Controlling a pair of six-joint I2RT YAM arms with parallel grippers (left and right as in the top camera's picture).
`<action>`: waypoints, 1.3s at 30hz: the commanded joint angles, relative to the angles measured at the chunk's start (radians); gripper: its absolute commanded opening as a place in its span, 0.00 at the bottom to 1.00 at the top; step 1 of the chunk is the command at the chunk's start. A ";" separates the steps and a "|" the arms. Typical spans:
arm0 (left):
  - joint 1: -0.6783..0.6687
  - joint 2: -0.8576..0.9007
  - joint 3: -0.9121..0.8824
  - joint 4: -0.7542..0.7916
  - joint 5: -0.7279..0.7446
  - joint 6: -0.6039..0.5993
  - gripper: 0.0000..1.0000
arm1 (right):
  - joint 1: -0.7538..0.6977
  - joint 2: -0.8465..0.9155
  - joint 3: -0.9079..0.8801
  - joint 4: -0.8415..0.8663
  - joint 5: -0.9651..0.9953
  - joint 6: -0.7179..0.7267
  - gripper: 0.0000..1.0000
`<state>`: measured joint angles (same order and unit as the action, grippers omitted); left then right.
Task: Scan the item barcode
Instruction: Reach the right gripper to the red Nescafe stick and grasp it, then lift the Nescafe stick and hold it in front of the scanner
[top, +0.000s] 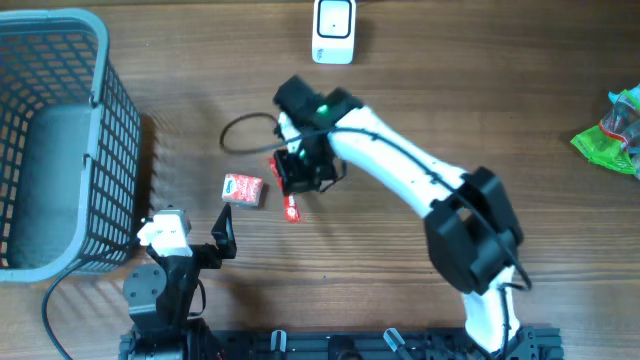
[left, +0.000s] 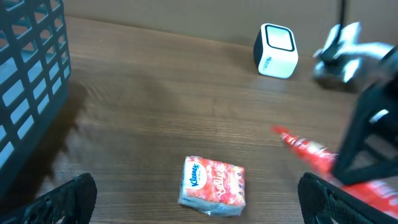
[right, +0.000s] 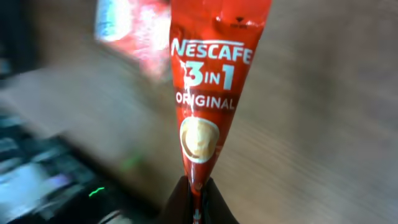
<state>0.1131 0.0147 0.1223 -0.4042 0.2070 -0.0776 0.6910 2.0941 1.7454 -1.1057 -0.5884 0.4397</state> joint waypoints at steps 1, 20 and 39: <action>0.000 -0.006 -0.003 0.003 0.002 -0.009 1.00 | -0.085 -0.041 0.019 -0.133 -0.557 0.058 0.04; 0.000 -0.006 -0.003 0.003 0.002 -0.009 1.00 | -0.163 -0.041 0.020 -0.087 -0.911 0.340 0.04; 0.000 -0.006 -0.003 0.003 0.002 -0.009 1.00 | -0.086 -0.050 0.019 1.976 -1.031 -0.273 0.04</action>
<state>0.1131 0.0147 0.1223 -0.4030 0.2070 -0.0776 0.5938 2.0628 1.7538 0.8383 -1.5593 0.4080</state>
